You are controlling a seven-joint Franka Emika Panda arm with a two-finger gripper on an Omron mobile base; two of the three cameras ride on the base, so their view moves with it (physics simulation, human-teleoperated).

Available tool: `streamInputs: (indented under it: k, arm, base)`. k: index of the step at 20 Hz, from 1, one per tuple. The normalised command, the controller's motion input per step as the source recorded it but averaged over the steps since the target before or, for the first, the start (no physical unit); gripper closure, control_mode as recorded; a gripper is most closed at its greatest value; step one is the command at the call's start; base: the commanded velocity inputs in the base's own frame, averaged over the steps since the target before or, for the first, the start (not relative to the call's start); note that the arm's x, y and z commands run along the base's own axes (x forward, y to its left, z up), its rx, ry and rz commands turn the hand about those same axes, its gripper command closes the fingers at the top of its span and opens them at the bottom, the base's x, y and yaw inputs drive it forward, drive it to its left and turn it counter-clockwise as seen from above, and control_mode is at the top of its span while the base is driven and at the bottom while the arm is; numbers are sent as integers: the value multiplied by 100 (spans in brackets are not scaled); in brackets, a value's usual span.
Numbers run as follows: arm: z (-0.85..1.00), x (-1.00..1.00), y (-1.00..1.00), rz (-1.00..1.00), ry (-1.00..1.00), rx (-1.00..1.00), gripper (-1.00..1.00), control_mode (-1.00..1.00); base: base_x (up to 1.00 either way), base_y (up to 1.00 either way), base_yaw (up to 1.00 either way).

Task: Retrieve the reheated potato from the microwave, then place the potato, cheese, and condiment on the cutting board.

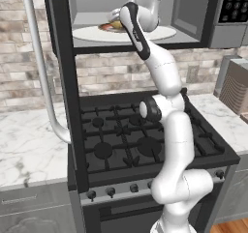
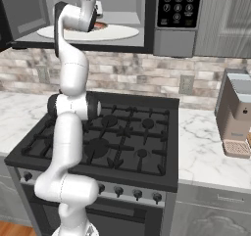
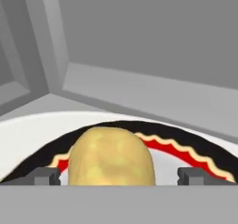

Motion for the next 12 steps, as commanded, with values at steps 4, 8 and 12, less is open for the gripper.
streamInputs:
  k: [4, 8, 12]
  arm:
    - [-3, 15, 12, 0, 4, -5, -100, -100]
    - [-6, 11, 12, 0, 8, -1, -100, -100]
    - [-3, 12, 9, 0, 12, 0, 100, -100]
  base:
    - [0, 0, 0]
    - [0, 0, 0]
    - [0, 0, 0]
